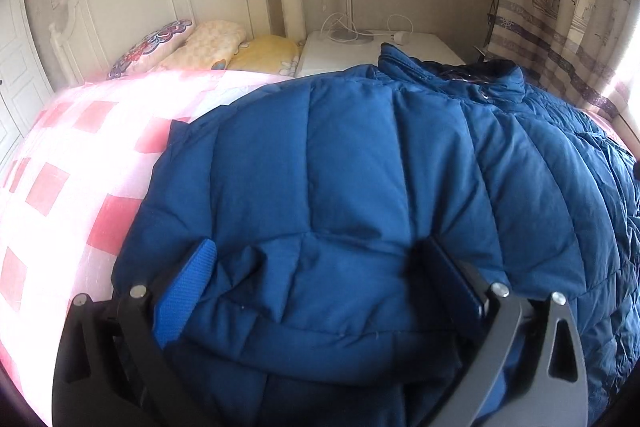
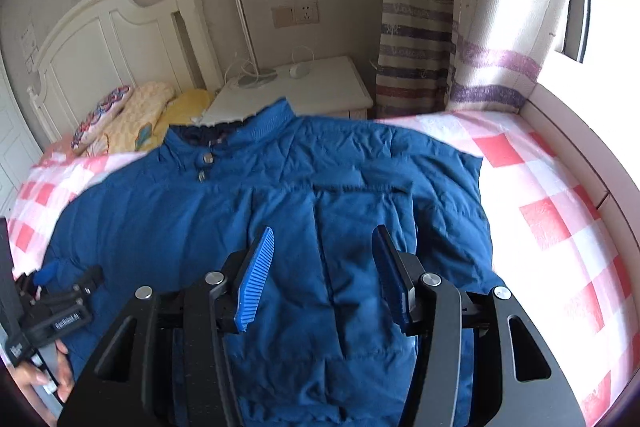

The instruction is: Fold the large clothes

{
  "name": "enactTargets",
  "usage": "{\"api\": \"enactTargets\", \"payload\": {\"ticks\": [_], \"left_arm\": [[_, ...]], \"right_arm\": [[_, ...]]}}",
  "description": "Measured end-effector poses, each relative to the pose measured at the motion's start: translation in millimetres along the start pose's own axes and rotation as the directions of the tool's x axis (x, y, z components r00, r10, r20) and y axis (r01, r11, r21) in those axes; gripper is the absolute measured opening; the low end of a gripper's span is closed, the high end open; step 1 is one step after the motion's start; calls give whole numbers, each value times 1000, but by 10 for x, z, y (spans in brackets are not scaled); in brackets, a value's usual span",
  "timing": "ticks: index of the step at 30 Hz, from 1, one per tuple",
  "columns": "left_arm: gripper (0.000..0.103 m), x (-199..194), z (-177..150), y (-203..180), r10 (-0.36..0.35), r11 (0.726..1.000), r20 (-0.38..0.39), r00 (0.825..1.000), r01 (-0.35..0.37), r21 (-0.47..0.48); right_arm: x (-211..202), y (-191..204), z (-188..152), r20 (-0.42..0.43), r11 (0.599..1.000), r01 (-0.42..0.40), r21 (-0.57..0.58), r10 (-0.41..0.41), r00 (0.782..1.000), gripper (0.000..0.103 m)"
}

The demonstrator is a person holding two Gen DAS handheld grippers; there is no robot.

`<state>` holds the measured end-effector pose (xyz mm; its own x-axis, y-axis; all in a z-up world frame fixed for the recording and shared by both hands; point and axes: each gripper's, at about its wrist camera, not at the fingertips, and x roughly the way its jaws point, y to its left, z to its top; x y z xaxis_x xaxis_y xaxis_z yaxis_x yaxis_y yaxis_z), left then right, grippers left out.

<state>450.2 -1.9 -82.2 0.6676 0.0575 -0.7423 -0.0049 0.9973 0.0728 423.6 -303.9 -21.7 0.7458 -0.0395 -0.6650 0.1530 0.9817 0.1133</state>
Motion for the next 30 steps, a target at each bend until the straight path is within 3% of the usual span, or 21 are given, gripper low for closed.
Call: {"api": "enactTargets", "payload": {"ticks": [3, 7, 9, 13, 15, 17, 19, 20, 21, 23, 27, 30], "left_arm": [[102, 1, 22, -5, -3, 1000, 0, 1000, 3, -3], [102, -5, 17, 5, -6, 1000, 1, 1000, 6, -5], [102, -5, 18, 7, -8, 1000, 1, 1000, 8, -6], [102, -5, 21, 3, -4, 1000, 1, 1000, 4, -3], [102, -8, 15, 0, -2, 1000, 1, 1000, 2, -1], [102, -11, 15, 5, -3, 1000, 1, 1000, 3, -2], [102, -7, 15, 1, -3, 1000, 1, 1000, 3, -2], [102, -13, 13, -2, -4, 1000, 2, 1000, 4, -2], [102, -9, 19, -1, -6, 1000, 3, 1000, 6, -2], [102, -12, 24, 1, -7, 1000, 3, 1000, 7, -3], [101, -70, 23, 38, -31, 999, 17, 999, 31, -15], [101, -371, 139, 156, -140, 987, 73, 987, 145, -72]], "right_arm": [[156, 116, 198, -8, 1000, 2, -25, -2, 1000, 54], [670, 268, 84, -128, 988, 55, -141, -74, 989, 59], [697, 309, 6, -97, 980, 75, -183, -94, 991, 59], [636, 311, 128, -149, 982, 92, -165, -117, 982, 59], [536, 323, 256, -103, 982, 108, -152, -125, 987, 60], [497, 309, 343, -24, 977, 157, -146, -162, 986, 79], [720, 241, 314, -64, 966, 209, -155, -221, 973, 81], [917, 189, 246, -143, 969, 188, -159, -211, 967, 82], [1013, 131, 196, -162, 976, 162, -146, -185, 969, 84], [1024, 52, 218, -162, 986, 132, -105, -148, 976, 85], [1039, 36, 197, -150, 985, 135, -110, -150, 977, 86], [1045, -6, 187, -154, 989, 118, -86, -130, 979, 86]]}}
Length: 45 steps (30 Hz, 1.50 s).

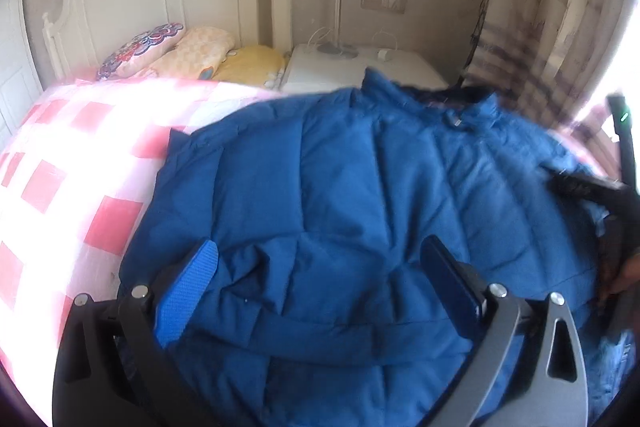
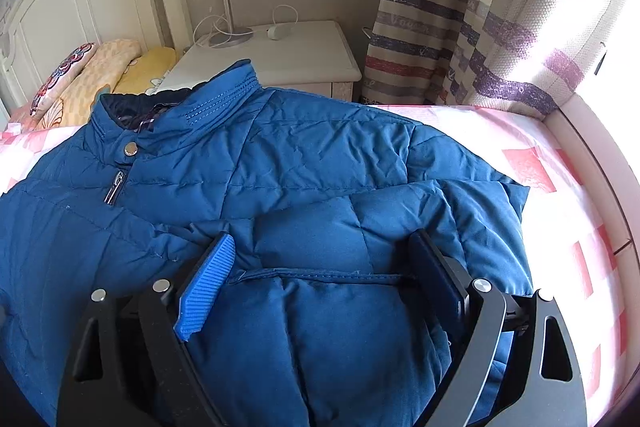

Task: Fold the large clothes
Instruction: 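Adjust the folded jacket edges with both tools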

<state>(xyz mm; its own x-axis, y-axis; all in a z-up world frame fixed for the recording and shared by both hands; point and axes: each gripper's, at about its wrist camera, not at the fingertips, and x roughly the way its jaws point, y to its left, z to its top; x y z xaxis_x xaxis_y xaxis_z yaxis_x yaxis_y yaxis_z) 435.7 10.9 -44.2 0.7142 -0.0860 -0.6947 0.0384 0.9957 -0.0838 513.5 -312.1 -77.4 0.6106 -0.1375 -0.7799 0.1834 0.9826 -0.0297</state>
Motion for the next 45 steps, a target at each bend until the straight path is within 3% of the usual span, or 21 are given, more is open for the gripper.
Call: {"api": "enactTargets", "payload": {"ticks": [2, 4, 8, 12, 14, 19, 22, 26, 29, 31, 33, 35, 38, 42, 45], "left_arm": [[101, -214, 210, 30, -19, 999, 71, 997, 22, -48], [101, -217, 469, 25, -8, 999, 86, 996, 12, -40], [101, 429, 831, 124, 99, 995, -71, 993, -99, 9], [102, 1039, 711, 294, 142, 990, -188, 972, -134, 54], [102, 1128, 626, 340, 117, 993, -175, 978, -111, 43], [102, 1157, 591, 244, 186, 980, -156, 970, -173, 97], [102, 1150, 593, 304, 157, 987, -158, 975, -148, 66], [102, 1156, 601, 251, 174, 983, -161, 971, -162, 85], [102, 1137, 692, 259, 152, 986, -224, 963, -132, 101], [101, 1043, 827, 246, 108, 992, -243, 964, -88, 92], [101, 927, 985, 213, 47, 998, -193, 980, -35, 61], [101, 953, 1121, 148, 64, 997, -153, 986, -55, 60], [101, 1193, 1205, 78, 112, 992, -145, 983, -103, 71], [101, 1668, 1018, 81, 131, 988, -246, 960, -104, 117], [102, 1674, 1020, 233, 79, 997, -240, 968, -76, 24]], "right_arm": [[1, -10, -5, 0, 1000, -3, 2, 3, 1000, 86], [-4, -6, -18, 3, 1000, -6, 5, 6, 1000, 86], [-6, -30, -20, 6, 1000, -17, 13, 17, 1000, 86], [-6, -34, -20, 7, 1000, -18, 13, 18, 1000, 86], [-8, -33, -19, 9, 1000, -16, 11, 16, 1000, 86], [-18, -44, -20, 11, 999, -33, 24, 32, 999, 86], [-34, -35, -25, 14, 999, -31, 25, 30, 999, 86], [-26, 6, -16, 1, 1000, -4, 1, 4, 1000, 86], [-7, -13, 125, -117, 998, -39, -46, 33, 993, 87], [-59, -132, 315, -171, 996, -86, 15, 88, 981, 87], [-205, -233, 527, -83, 993, -102, 51, 106, 991, 87], [-237, -233, 692, 5, 997, -73, 21, 73, 997, 82], [59, -212, 813, -40, 999, -37, 33, 38, 998, 61], [472, -161, 780, -110, 1000, -23, -1, 23, 994, 59], [504, -216, 724, -86, 998, -55, 37, 58, 995, 60]]}}
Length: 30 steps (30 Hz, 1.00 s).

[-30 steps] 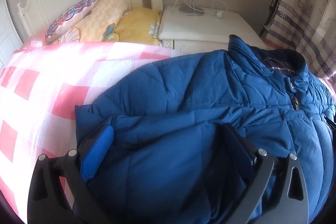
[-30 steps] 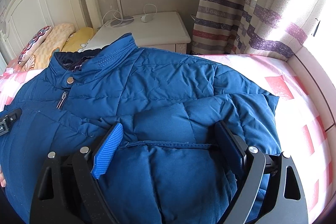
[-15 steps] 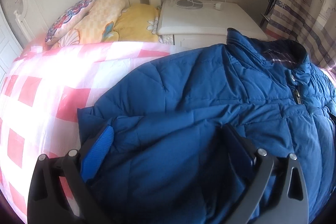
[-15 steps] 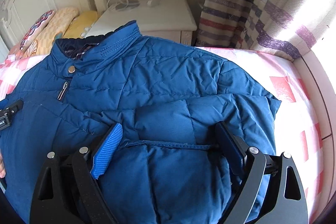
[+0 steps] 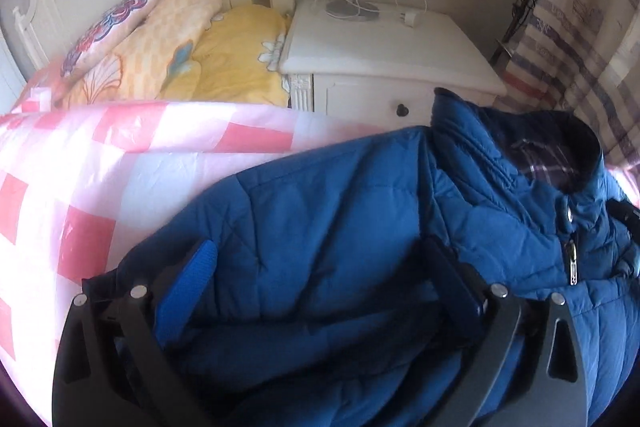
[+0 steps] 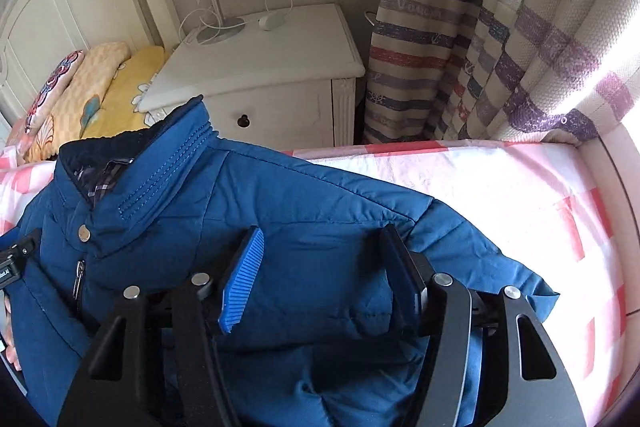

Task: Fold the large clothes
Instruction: 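Adjust the folded jacket edges with both tools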

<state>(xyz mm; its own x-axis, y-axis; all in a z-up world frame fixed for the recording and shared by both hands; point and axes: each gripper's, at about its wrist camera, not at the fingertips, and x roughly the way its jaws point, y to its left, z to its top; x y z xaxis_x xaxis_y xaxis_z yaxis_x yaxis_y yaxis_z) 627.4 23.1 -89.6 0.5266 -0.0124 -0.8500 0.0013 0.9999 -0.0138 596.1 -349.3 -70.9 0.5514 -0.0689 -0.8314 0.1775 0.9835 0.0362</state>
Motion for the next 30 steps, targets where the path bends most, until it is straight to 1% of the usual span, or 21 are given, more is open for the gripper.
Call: {"api": "enactTargets", "payload": {"ticks": [4, 6, 9, 10, 11, 12, 13, 14, 15, 16, 17, 18, 19, 21, 22, 23, 25, 26, 27, 28, 30], "left_arm": [[102, 27, -12, -13, 15, 1000, 2, 1000, -15, 3], [102, 32, -10, -11, 10, 1000, 2, 1000, -10, -12], [102, 17, -11, -9, 11, 1000, 9, 1000, -11, -16], [102, 1, -14, -8, 10, 1000, 12, 1000, -10, -17], [102, -17, -20, -4, 4, 1000, 10, 1000, -4, -18], [101, -51, -26, 6, 1, 1000, 5, 1000, -1, -13], [101, -134, -33, 16, 14, 1000, 6, 1000, -14, 3], [100, -298, -51, 25, 36, 999, 49, 998, -36, 13], [101, -524, -97, 39, 33, 999, 118, 992, -34, 12], [101, -747, -166, 56, 2, 1000, 173, 985, -5, 14], [101, -955, -258, 51, -46, 999, 207, 977, 43, 23], [101, -1114, -366, 32, -91, 996, 215, 972, 85, 36], [101, -1221, -486, 2, -122, 992, 206, 971, 114, 47], [101, -1306, -753, -87, -149, 988, 176, 973, 140, 66], [101, -1288, -880, -141, -145, 988, 158, 977, 134, 79], [101, -1233, -994, -197, -125, 989, 141, 982, 113, 93], [102, -1016, -1156, -290, -52, 991, 91, 994, 40, 126], [102, -919, -1219, -304, -40, 990, 84, 996, 28, 139], [102, -911, -1263, -324, -33, 986, 127, 991, 12, 164], [102, -899, -1272, -316, -28, 985, 128, 991, 5, 175], [102, -967, -1255, -278, 4, 991, 87, 996, -15, 135]], "right_arm": [[3, -83, -50, 19, 998, -42, 37, 42, 999, 61], [10, -85, -57, 19, 998, -44, 38, 43, 999, 62], [7, -31, -52, 18, 1000, -11, 17, 11, 1000, 63], [3, -4, -47, 12, 1000, 3, 2, -3, 1000, 67], [-5, 34, -36, -6, 1000, 13, -26, -13, 1000, 75], [-59, 99, -34, -23, 996, 35, -79, -37, 999, 77], [-173, 169, -51, -7, 989, 79, -128, -80, 997, 77], [-329, 220, -102, 37, 983, 99, -154, -94, 995, 78], [-520, 267, -167, 82, 982, 72, -175, -59, 995, 79], [-703, 303, -255, 110, 980, 23, -196, -2, 994, 84], [-882, 328, -372, 134, 976, -12, -216, 41, 990, 86], [-1029, 343, -501, 155, 974, -20, -225, 56, 986, 86], [-1133, 347, -618, 160, 975, -24, -223, 61, 985, 86], [-1264, 324, -849, 148, 978, -69, -197, 100, 984, 86], [-1286, 314, -962, 140, 979, -94, -183, 120, 983, 86], [-1278, 331, -1051, 126, 979, -91, -183, 115, 985, 86], [-1125, 389, -1180, 85, 976, -42, -213, 61, 995, 86], [-1028, 401, -1237, 66, 976, -38, -216, 54, 996, 86], [-996, 403, -1272, 74, 978, -47, -206, 63, 995, 87], [-1003, 385, -1265, 67, 981, -49, -189, 63, 996, 86], [-1097, 368, -1233, 15, 993, -34, -116, 37, 999, 86]]}}
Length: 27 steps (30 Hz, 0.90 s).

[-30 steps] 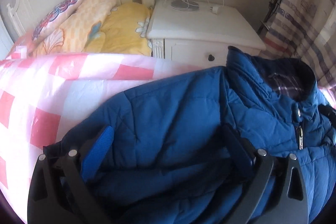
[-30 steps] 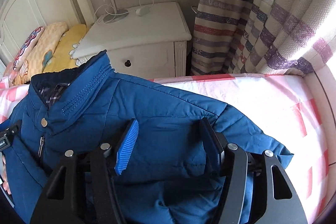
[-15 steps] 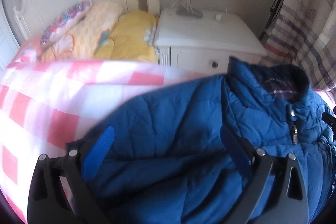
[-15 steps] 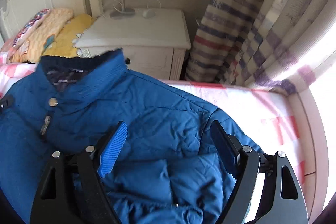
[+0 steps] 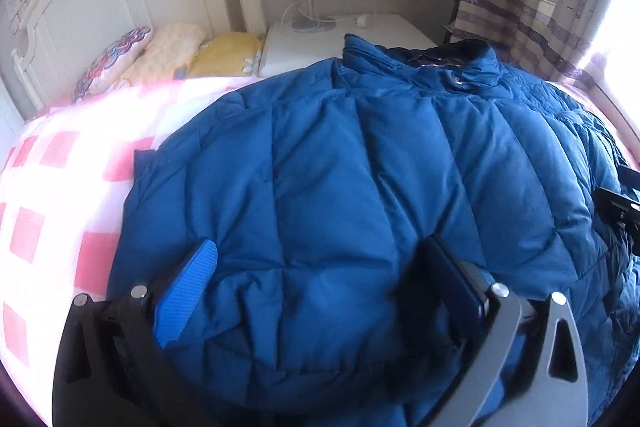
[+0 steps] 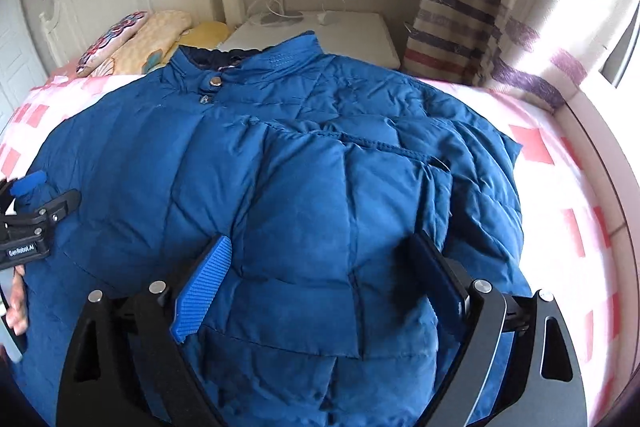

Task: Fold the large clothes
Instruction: 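Adjust the folded jacket edges with both tools, then move both tools to the ribbed hem of the blue jacket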

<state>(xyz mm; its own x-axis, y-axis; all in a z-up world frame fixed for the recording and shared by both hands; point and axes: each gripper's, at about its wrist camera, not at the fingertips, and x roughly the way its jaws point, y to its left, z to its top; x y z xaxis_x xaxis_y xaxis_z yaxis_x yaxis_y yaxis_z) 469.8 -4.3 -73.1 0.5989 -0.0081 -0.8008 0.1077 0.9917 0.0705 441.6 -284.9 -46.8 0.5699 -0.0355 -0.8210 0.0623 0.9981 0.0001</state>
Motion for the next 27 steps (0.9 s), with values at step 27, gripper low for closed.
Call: {"api": "enactTargets", "payload": {"ticks": [27], "left_arm": [[101, -1254, -1936, 142, -58, 998, -60, 996, 57, -26]], "right_arm": [[-1132, 617, -1944, -48, 993, -66, -96, 61, 997, 87]]}}
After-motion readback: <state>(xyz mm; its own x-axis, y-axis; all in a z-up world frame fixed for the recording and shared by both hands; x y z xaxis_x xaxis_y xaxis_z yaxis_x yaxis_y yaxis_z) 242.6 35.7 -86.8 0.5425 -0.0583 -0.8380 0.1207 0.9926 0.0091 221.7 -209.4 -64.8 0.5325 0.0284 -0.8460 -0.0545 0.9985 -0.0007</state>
